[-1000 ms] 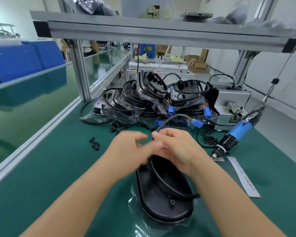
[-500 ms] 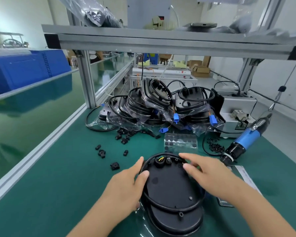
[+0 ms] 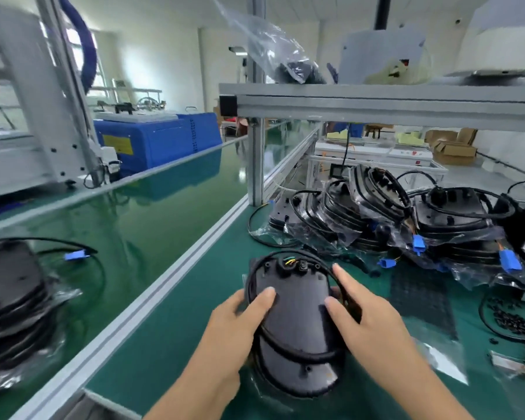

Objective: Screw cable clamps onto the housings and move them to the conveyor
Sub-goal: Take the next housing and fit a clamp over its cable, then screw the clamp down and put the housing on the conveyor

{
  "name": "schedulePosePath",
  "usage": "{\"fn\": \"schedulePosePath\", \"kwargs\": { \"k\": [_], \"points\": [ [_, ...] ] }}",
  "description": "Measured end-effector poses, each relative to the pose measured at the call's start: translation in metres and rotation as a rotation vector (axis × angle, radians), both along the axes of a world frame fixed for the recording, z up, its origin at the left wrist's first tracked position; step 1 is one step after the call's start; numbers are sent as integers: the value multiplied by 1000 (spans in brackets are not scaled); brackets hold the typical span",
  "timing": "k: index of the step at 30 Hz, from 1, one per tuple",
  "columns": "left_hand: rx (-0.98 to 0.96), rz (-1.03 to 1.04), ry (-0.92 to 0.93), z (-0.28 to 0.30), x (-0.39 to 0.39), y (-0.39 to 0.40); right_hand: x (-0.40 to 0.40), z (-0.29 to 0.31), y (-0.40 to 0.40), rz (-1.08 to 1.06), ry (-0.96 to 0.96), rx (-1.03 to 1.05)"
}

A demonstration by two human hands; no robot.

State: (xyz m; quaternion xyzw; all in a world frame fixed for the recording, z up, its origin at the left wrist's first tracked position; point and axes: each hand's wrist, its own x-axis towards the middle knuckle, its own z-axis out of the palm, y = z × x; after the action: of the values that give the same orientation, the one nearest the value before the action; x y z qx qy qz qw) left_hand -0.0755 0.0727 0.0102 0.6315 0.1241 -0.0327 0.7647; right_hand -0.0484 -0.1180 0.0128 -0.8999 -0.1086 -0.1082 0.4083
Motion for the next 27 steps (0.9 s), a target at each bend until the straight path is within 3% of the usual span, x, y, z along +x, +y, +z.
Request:
{"fn": "schedulePosePath", "kwargs": {
  "k": [5, 10, 18, 27],
  "points": [
    [14, 272, -37, -1, -13, 92, 21, -6, 92, 300, 95, 196],
    [217, 469, 0, 9, -16, 170, 29, -12, 156, 474, 166, 342],
    [303, 704, -3, 47, 21, 254, 38, -33, 158, 488, 182, 386],
    [384, 727, 155, 25, 89, 235, 42, -37, 155, 416, 177, 447]
  ]
}}
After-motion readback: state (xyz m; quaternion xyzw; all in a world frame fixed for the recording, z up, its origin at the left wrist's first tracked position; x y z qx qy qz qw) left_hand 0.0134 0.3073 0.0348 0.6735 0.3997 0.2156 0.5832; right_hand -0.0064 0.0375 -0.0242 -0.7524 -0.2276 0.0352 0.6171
